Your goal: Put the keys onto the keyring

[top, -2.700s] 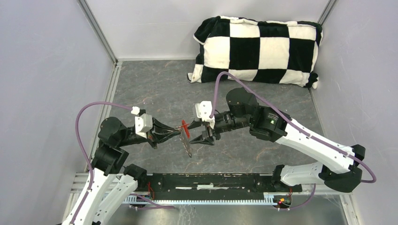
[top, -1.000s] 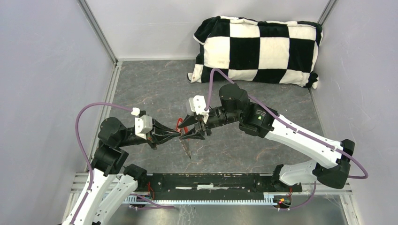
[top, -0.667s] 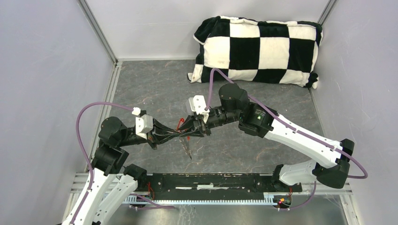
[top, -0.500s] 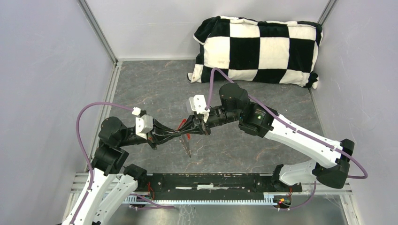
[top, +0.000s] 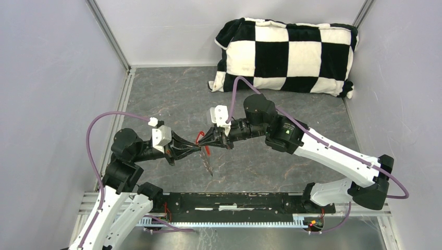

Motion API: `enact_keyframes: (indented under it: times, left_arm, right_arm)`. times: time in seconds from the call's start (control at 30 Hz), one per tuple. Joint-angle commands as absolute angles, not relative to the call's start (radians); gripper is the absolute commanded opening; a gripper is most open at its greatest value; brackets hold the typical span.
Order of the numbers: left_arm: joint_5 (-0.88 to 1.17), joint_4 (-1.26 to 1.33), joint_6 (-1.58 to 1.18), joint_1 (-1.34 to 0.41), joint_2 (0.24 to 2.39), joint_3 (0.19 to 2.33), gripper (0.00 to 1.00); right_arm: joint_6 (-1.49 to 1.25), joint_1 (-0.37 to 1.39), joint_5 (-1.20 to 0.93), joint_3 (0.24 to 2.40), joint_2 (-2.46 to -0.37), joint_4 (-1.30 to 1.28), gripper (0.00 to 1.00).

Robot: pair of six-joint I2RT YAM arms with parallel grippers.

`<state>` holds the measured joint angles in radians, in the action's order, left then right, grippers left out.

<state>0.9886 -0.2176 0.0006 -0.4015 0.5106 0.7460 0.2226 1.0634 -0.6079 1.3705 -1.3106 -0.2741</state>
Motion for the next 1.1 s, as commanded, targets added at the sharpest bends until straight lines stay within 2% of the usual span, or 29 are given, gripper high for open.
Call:
enact_keyframes:
  times: [0.0, 0.1, 0.27, 0.4, 0.57, 0.6, 0.7, 0.8, 0.9, 1.07]
  left_arm:
    - [0.995, -0.162, 0.039, -0.407, 0.511, 0.778, 0.02]
    - [0.995, -0.163, 0.040, -0.407, 0.512, 0.777, 0.02]
    - [0.993, -0.161, 0.040, -0.407, 0.512, 0.776, 0.02]
    - [0.992, -0.163, 0.042, -0.407, 0.511, 0.776, 0.02]
    - [0.992, -0.179, 0.053, -0.408, 0.509, 0.775, 0.02]
    - [0.994, -0.183, 0.056, -0.407, 0.511, 0.775, 0.03]
    - [0.995, -0.223, 0.076, -0.407, 0.517, 0.785, 0.26]
    - [0.990, -0.320, 0.154, -0.407, 0.518, 0.821, 0.40]
    - [0.977, -0.461, 0.288, -0.408, 0.512, 0.857, 0.43]
    - [0.934, -0.589, 0.403, -0.407, 0.484, 0.871, 0.39]
  right_arm:
    - [0.225, 1.073, -0.569, 1.340, -1.300, -0.241, 0.12]
    - [0.225, 1.074, -0.585, 1.330, -1.290, -0.226, 0.14]
    - [0.230, 1.074, -0.614, 1.334, -1.290, -0.239, 0.12]
    - [0.231, 1.074, -0.604, 1.333, -1.284, -0.234, 0.01]
    - [0.215, 1.073, -0.591, 1.325, -1.269, -0.209, 0.00]
    - [0.215, 1.074, -0.584, 1.327, -1.266, -0.208, 0.00]
    - [0.222, 1.072, -0.579, 1.327, -1.263, -0.226, 0.00]
    - [0.225, 1.059, -0.586, 1.337, -1.262, -0.264, 0.00]
    - [0.215, 1.038, -0.612, 1.339, -1.257, -0.292, 0.00]
    - [0.202, 1.008, -0.668, 1.344, -1.253, -0.323, 0.00]
